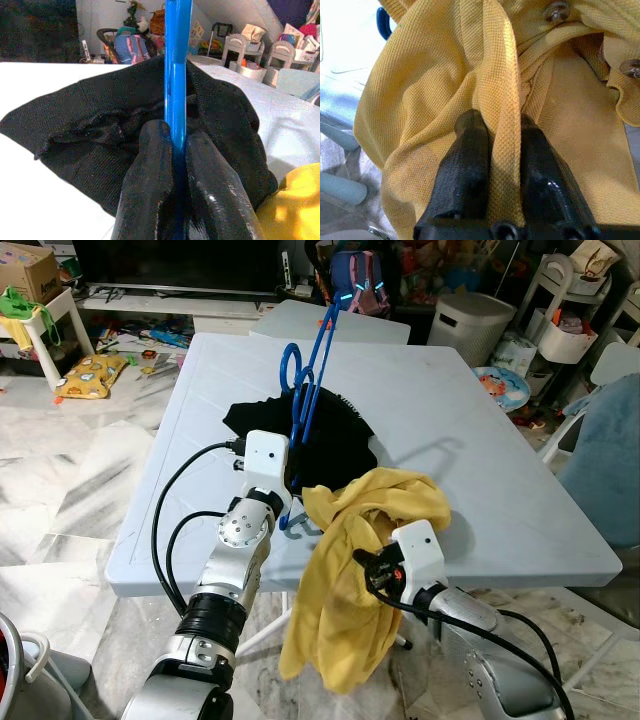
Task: Hang hanger
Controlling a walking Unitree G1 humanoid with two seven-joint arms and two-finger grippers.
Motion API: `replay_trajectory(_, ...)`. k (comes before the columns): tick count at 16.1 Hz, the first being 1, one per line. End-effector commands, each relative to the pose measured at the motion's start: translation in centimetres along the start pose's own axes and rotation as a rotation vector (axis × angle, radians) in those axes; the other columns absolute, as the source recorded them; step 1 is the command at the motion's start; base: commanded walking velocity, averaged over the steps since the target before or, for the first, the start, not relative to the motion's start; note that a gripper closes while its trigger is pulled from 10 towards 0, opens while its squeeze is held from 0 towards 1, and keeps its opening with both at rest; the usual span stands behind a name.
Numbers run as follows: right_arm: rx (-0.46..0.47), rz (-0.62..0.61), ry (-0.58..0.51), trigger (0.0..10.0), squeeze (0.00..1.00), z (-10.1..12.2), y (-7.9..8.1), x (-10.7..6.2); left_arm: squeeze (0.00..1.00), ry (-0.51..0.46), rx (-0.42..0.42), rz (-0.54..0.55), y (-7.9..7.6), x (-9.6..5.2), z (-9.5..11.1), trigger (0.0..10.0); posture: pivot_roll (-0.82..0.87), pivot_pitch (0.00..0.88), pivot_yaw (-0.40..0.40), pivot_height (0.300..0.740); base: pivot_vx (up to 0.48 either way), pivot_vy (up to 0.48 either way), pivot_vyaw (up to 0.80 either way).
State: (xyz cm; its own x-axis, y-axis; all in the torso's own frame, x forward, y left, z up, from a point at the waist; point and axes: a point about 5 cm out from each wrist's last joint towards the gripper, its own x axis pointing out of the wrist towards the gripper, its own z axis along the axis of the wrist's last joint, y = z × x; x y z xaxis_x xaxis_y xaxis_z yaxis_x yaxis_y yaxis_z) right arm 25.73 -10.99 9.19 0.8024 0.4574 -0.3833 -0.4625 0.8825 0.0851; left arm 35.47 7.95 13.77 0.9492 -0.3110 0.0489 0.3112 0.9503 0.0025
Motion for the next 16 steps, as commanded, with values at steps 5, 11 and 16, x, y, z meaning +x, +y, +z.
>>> replay_trajectory(5, 0.063, -0.050, 0.049, 0.0, 0.00, -0.8, -1.1, 0.2, 0.00, 0.073, -0.002, -0.011, -0.4, -0.3, -1.6, 10.0, 0.04, 0.000, -0.095, 0.740, 0.000, 0.000, 0.00)
replay_trajectory(11, 0.105, -0.224, -0.118, 0.0, 0.00, 5.2, -5.6, 2.9, 0.00, 0.076, -0.015, -0.008, -0.8, -0.4, -1.8, 10.0, 0.03, 0.000, -0.103, 0.740, 0.000, 0.000, 0.00)
replay_trajectory(16, 0.070, -0.465, -0.432, 0.0, 0.00, 16.2, -11.1, 2.8, 0.00, 0.069, -0.020, -0.002, -0.9, -0.3, -1.7, 10.0, 0.04, 0.000, -0.119, 0.740, 0.000, 0.000, 0.00)
